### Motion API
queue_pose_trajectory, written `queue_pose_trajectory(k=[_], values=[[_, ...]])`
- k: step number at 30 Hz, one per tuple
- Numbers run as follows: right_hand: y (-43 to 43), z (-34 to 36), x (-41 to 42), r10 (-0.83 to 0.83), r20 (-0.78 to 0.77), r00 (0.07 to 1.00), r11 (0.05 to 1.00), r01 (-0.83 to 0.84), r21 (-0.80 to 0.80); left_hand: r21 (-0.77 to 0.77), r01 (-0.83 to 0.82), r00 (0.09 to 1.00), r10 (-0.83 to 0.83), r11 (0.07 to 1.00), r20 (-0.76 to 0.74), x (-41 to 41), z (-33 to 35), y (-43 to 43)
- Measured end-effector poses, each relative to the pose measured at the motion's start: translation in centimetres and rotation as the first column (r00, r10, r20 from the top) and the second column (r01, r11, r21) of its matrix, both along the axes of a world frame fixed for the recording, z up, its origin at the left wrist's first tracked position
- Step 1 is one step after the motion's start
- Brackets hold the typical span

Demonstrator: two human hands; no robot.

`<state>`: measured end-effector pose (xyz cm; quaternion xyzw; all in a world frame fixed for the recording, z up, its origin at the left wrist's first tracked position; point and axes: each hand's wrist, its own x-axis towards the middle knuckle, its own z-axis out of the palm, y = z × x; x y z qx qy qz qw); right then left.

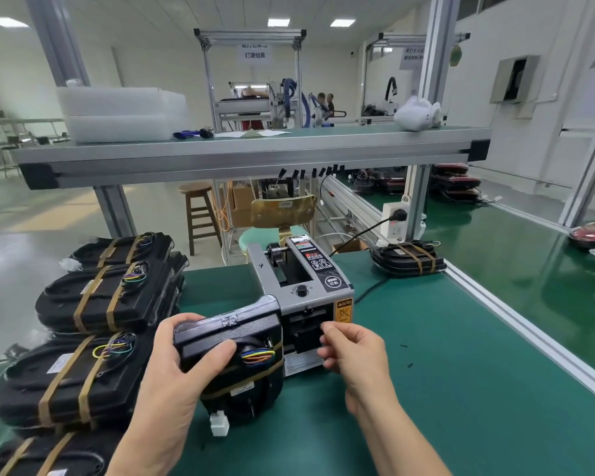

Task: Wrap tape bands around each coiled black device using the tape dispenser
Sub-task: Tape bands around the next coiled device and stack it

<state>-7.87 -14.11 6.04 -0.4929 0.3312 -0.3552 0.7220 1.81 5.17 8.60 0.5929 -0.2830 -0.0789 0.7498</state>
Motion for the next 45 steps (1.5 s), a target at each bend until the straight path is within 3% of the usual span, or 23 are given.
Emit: queue_pose_trajectory(k=[17,24,29,35,37,45], values=[[0.6,0.9,1.8,-0.029,-0.098,0.995,0.996,0.037,0.082,-0.095,0.023,1.000,-0.024,0.995,-0.006,-1.4,0.0,-0.9],[0.9,0.7,2.4,-0.089,-0.157,0.984,0.996,0.092,0.015,-0.044,-0.140,0.987,0.143,0.989,0.074,-2.6,0.4,-1.7],[1.4,0.9,2.4,-0.132,-0.241,0.962,0.987,0.105,-0.119,0.000,-0.269,0.957,0.268,0.963,0.110,-2.7,0.4,-2.6],[1.2,1.3,0.4,-0.086,0.079,0.993,0.992,0.078,0.100,0.013,-0.297,0.953,0.296,0.955,0.072,-2.4,0.3,-2.5],[1.0,1.6,-0.3,-0.061,0.107,0.992,0.994,0.051,0.101,0.009,-0.300,0.952,0.299,0.954,0.058,-2.3,0.2,-2.6],[1.1,0.2,0.9,-0.101,-0.105,0.989,0.994,0.096,-0.050,-0.034,-0.339,0.940,0.338,0.940,-0.041,-1.7,0.1,-2.4]])
